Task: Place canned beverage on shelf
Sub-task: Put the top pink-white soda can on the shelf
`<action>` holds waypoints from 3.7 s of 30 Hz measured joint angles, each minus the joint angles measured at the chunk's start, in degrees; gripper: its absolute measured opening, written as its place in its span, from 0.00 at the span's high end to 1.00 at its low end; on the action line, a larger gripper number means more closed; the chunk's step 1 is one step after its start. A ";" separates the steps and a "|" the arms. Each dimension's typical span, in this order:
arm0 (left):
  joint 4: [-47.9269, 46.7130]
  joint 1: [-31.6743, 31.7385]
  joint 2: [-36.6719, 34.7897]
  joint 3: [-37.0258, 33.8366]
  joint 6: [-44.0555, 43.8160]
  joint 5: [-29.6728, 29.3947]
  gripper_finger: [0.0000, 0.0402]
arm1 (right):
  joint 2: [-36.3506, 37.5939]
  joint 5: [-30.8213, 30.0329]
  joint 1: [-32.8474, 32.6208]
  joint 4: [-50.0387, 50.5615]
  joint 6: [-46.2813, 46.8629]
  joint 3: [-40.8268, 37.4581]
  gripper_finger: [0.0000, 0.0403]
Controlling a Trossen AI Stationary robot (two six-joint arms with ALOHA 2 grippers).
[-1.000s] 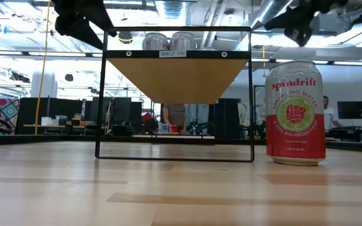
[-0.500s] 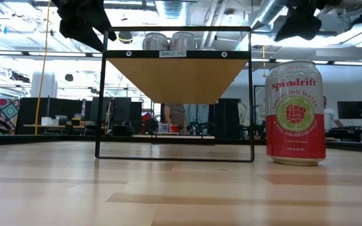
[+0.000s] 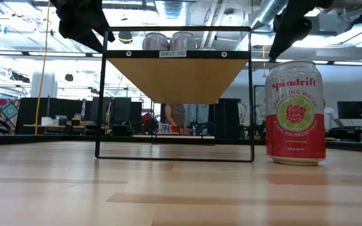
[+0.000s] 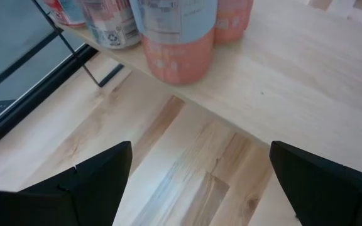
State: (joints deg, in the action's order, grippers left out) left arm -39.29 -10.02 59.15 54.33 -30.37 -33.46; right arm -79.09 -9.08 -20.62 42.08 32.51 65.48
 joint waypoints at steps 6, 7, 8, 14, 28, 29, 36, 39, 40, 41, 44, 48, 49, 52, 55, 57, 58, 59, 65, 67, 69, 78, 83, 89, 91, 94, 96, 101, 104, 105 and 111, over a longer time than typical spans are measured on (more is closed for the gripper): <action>-1.89 0.00 -0.01 0.00 0.01 -0.02 0.10 | 0.02 0.00 0.73 1.17 -0.02 0.15 0.14; -2.18 0.00 0.00 0.00 0.01 0.03 0.10 | -0.12 -0.02 0.91 1.34 -0.01 0.15 0.13; -2.48 0.00 0.00 0.00 0.02 0.24 0.10 | -0.61 -0.02 0.94 1.18 0.02 0.18 0.13; -3.79 0.00 0.00 0.00 0.28 1.70 0.10 | -2.96 0.19 0.74 0.65 0.90 0.19 0.11; -3.86 0.00 0.00 0.00 3.21 1.84 0.10 | -7.79 2.15 0.35 1.82 3.56 0.15 0.11; -3.87 0.00 -0.02 0.00 3.21 1.80 0.10 | -8.29 2.30 0.40 2.05 3.68 0.16 0.11; -3.95 0.00 0.00 0.00 4.46 1.82 0.10 | -11.65 3.58 0.87 5.18 7.97 0.12 0.13; -3.99 0.00 -0.01 0.01 4.63 1.73 0.10 | -13.07 3.11 0.90 5.35 8.05 0.24 0.20; -4.06 0.00 0.00 0.00 4.81 1.73 0.10 | -13.20 3.01 0.90 5.45 7.94 0.21 0.22; -4.05 0.00 0.00 0.00 4.98 1.71 0.10 | -13.15 3.02 0.90 5.45 7.78 0.19 0.25; -4.19 -0.02 0.00 0.01 5.11 1.39 0.10 | -13.02 2.98 0.90 5.47 7.74 0.15 0.31; -4.19 -0.02 0.00 0.00 5.69 1.21 0.10 | -12.87 2.88 0.90 5.77 7.68 0.14 0.35; -4.17 -0.02 0.00 0.00 5.75 1.21 0.10 | -12.58 2.86 0.85 5.89 7.50 0.12 0.35; -4.17 0.00 0.00 0.00 5.75 1.21 0.10 | -10.99 2.89 0.79 6.11 6.80 0.12 0.35; -4.13 -0.02 0.00 0.00 5.77 1.84 0.10 | -7.80 2.95 1.13 8.70 5.60 0.12 0.35; -4.17 -0.01 0.00 0.00 5.77 2.39 0.10 | -5.14 3.04 2.19 11.71 4.37 0.21 0.35; -4.16 -0.02 0.00 0.00 5.77 2.56 0.10 | -3.86 3.04 2.97 13.79 3.52 0.64 0.35; -4.14 -0.02 0.00 0.01 5.76 2.64 0.10 | -2.66 3.04 3.88 15.89 2.51 1.21 0.35; -4.14 -0.02 0.00 0.00 4.61 2.65 0.10 | 1.14 -0.14 11.74 24.56 -8.19 7.91 0.35; -4.13 -0.02 0.00 0.00 4.19 2.68 0.10 | 1.15 -1.16 14.51 26.17 -12.78 11.01 0.35; -4.14 -0.02 0.00 0.00 3.68 2.70 0.10 | 1.03 -1.57 17.27 26.91 -17.42 14.29 0.35; -4.14 -0.02 0.00 0.00 2.49 2.74 0.10 | -4.79 0.14 23.72 29.08 -33.96 29.91 0.35; -4.01 -0.02 0.00 0.00 2.42 2.85 0.10 | -11.46 4.06 23.54 32.00 -42.77 39.76 0.35; -3.73 -0.02 0.00 0.00 2.25 2.62 0.10 | -17.91 7.74 23.26 36.94 -50.21 50.23 0.35; -3.71 -0.02 0.00 0.00 2.25 2.61 0.10 | -19.79 7.78 22.91 37.98 -51.92 52.35 0.35; -3.69 -0.02 0.00 0.00 2.16 2.59 0.10 | -22.16 8.90 22.34 38.18 -55.62 53.82 0.35; -3.69 -0.02 0.00 0.00 2.15 2.58 0.10 | -23.30 9.40 21.59 37.94 -58.54 54.09 0.35; -3.69 -0.02 0.00 0.00 2.08 2.56 0.10 | -25.58 11.19 19.75 38.72 -63.53 54.13 0.35; -3.68 -0.02 0.00 0.01 2.08 2.53 0.10 | -26.34 12.51 19.30 38.51 -64.66 54.13 0.35; -3.67 -0.02 0.00 0.00 2.08 2.52 0.10 | -26.36 12.55 19.16 38.50 -64.70 54.13 0.35; -3.66 -0.02 0.00 0.00 2.08 2.35 0.10 | -26.34 12.59 19.22 38.09 -65.56 54.15 0.33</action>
State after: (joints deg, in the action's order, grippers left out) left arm -42.96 -10.04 59.16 54.33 -28.29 -31.11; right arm -105.43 3.51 -1.40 80.17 -33.05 119.63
